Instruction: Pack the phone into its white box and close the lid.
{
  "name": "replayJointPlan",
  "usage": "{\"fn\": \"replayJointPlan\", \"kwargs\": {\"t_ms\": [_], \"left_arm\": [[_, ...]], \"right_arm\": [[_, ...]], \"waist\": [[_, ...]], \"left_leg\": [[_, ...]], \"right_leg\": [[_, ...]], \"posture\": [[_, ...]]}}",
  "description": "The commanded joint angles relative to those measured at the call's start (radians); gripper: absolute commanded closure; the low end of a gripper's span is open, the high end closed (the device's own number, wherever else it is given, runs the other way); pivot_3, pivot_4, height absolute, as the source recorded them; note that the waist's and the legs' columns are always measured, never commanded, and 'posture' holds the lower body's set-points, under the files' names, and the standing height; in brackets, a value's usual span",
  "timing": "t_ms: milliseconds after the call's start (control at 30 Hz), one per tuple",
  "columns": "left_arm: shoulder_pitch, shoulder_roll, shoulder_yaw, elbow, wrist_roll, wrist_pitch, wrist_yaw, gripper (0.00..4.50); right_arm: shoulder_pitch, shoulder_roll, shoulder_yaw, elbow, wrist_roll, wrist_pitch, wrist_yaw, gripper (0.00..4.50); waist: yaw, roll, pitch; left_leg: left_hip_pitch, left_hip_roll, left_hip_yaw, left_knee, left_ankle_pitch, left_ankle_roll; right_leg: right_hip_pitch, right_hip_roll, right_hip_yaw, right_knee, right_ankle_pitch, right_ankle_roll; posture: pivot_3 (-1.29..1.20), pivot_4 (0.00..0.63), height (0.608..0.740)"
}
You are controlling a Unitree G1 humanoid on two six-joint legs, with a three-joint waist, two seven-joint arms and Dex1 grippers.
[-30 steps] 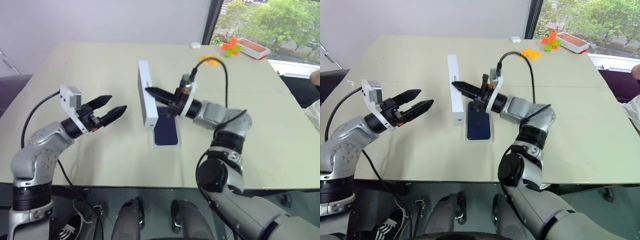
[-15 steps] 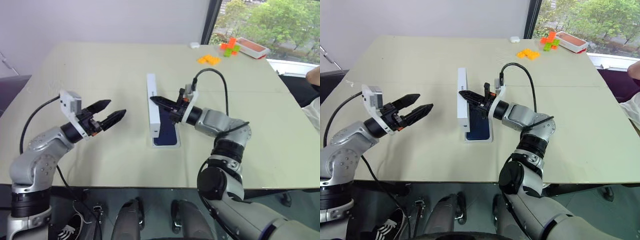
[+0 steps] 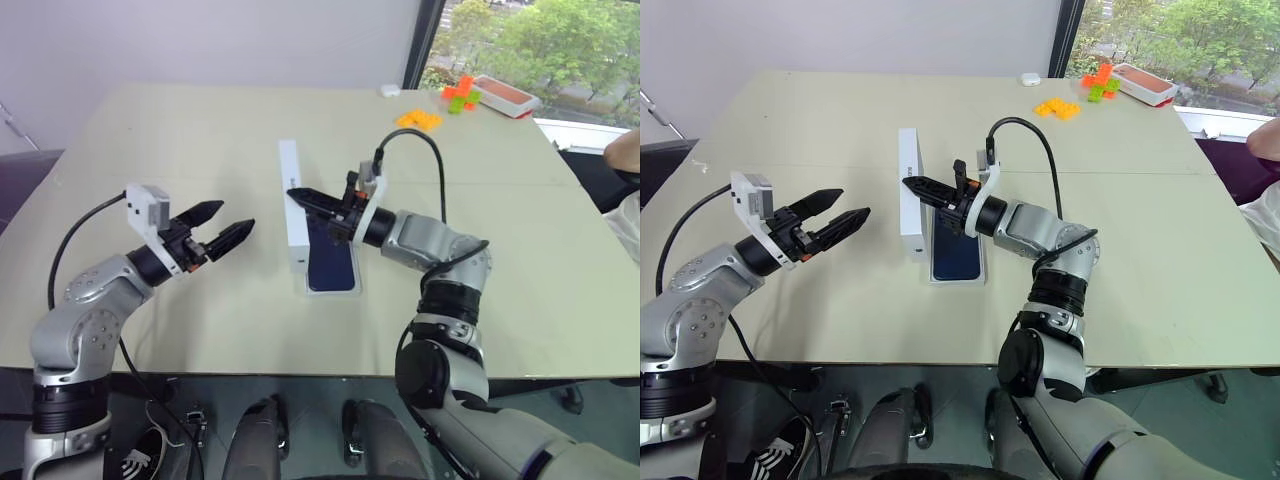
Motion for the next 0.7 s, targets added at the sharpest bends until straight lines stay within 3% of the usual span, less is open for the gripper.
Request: {"fn": "replayJointPlan", "kwargs": {"t_ms": [33,467,700], "left_arm": [[-0.013,-0.003,-0.007,-0.009,-0.004,-0.01,-0.006,0.0],[0.001,-0.016,-0.019,0.007,0.031,-0.037,0.003,0.0],[0.009,-0.04,-0.032,0.004,0.039,-0.04,0.009,0.0]], "right_arm": [[0.128,0.089,0.059,-0.01,0.111,-0.005,-0.024,4.4],[0.258,0.042,0.276,-0.029,0.217,-0.155,-0.085,4.4],[0.25,0.013,0.327,-0.04,0.215,-0.275,-0.056,4.4]], "waist": [[0.0,0.0,0.0],[-0.009,0.002,0.001],[-0.021,0.002,0.001]], "left_leg": [[0.0,0.0,0.0,0.0,0.0,0.0],[0.002,0.0,0.001,0.0,-0.001,-0.001],[0.005,0.001,-0.001,-0.003,-0.001,-0.002]], "right_leg": [[0.0,0.0,0.0,0.0,0.0,0.0],[0.003,-0.001,0.001,-0.003,0.0,0.0],[0.004,-0.001,0.0,-0.003,0.0,-0.001]], "posture": [[0.0,0.15,0.74],[0.0,0.15,0.74],[0.0,0.15,0.74]]}}
